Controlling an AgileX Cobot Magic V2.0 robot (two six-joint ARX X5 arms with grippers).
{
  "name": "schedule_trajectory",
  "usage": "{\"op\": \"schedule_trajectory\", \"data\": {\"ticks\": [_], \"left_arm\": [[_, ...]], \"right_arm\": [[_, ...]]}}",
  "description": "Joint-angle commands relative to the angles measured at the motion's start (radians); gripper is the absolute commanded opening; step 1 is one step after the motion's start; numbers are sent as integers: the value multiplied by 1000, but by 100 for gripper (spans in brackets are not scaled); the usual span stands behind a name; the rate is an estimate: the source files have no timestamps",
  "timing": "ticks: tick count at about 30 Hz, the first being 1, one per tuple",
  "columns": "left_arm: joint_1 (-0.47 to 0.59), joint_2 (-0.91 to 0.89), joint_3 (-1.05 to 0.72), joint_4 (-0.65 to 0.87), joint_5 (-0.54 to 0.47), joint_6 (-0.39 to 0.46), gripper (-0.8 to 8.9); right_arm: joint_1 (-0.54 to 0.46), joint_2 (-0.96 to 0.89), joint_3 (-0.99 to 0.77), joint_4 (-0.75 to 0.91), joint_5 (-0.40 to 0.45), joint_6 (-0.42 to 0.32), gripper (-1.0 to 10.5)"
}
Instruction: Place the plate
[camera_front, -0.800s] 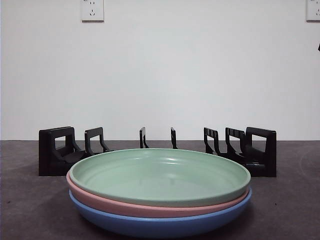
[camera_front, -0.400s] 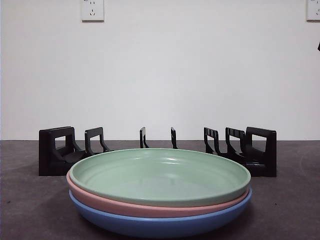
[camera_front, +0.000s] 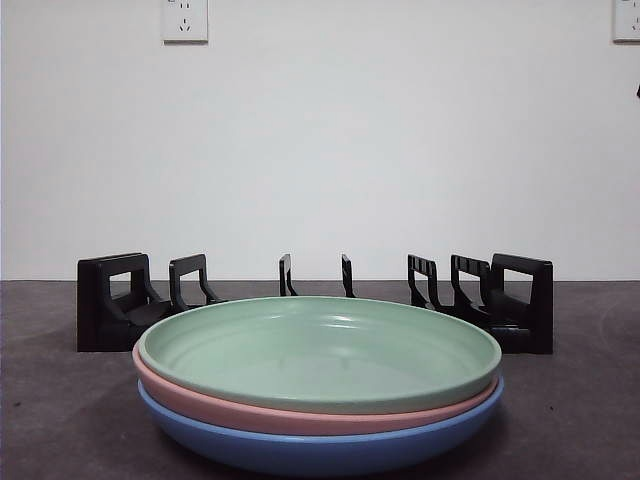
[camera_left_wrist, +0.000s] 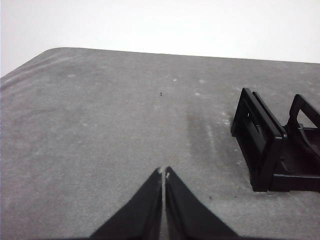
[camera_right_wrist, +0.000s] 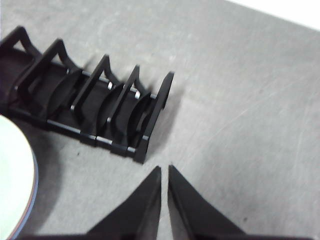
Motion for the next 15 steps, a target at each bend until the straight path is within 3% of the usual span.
{"op": "schedule_trajectory", "data": {"ticks": [1,10,15], "left_arm": [[0,-1,-19,13,1,-5,8],[0,-1,-19,13,1,-5,8],[0,-1,-19,13,1,-5,8]], "right_arm": [[-19,-31,-3,50,5,-22,21],[-261,-306,-365,414,-23,-29,21],[-350,-498,-545,446,-110,-6,21]]}}
